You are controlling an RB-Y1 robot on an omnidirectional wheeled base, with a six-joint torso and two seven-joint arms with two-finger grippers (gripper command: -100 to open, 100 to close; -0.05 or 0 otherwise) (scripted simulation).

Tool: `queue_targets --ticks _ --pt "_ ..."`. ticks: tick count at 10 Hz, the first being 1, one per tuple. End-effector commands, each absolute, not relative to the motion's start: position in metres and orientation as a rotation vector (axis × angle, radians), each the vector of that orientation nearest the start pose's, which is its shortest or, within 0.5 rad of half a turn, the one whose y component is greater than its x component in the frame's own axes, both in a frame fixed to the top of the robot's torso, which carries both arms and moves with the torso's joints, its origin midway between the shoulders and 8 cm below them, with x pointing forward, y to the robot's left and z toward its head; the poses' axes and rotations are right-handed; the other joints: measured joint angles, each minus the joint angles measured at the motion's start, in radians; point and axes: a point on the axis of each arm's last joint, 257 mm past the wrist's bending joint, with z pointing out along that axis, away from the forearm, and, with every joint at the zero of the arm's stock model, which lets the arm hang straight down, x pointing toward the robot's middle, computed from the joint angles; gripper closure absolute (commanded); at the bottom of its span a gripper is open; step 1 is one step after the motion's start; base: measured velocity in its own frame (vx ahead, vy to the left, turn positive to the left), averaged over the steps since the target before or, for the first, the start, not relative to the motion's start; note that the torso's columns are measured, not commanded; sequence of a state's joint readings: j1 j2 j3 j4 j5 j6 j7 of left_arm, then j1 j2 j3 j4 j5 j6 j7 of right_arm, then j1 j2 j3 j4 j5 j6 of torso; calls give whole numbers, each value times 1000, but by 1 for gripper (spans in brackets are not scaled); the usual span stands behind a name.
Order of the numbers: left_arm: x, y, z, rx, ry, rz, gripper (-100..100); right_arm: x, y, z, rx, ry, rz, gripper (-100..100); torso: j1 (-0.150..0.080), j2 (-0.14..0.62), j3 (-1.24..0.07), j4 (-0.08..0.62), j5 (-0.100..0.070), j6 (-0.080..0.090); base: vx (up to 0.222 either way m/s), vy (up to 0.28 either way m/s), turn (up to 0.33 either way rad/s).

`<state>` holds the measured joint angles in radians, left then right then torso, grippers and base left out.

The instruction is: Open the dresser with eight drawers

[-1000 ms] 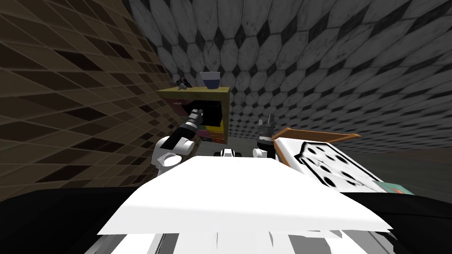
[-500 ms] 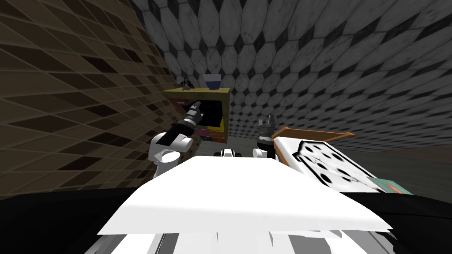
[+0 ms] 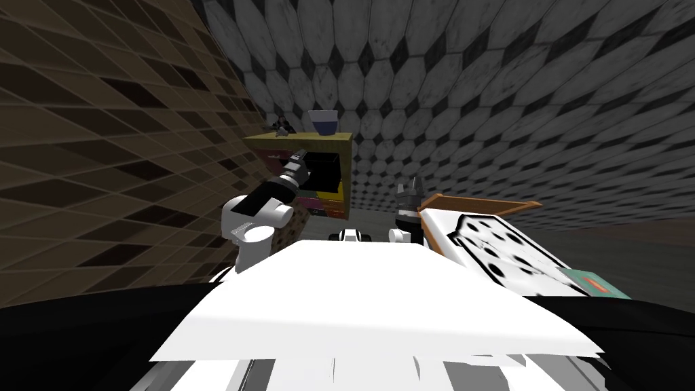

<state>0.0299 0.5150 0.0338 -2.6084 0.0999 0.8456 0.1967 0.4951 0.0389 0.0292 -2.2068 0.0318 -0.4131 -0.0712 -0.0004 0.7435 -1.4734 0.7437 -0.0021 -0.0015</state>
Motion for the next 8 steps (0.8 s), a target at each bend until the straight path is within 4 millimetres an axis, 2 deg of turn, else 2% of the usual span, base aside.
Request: queue_targets --ticks 1,2,3,8 --pt "440 233 62 -858 1282 -1149 -100 372 -274 -25 827 683 1341 0 0 1 1 2 -1 0 -13 -5 -6" --pt "442 233 51 -879 1301 -1144 -100 372 -274 -25 827 683 1341 0 0 3 1 3 -1 -1 0 0 0" --pt "443 233 49 -885 1305 -1142 0 372 -274 -25 827 683 1341 0 -1 2 1 1 0 0 0 0 0" --pt "444 235 42 -900 1317 -1135 0 372 -274 -25 827 683 1341 0 -1 -4 -2 -5 1 2 0 0 0"
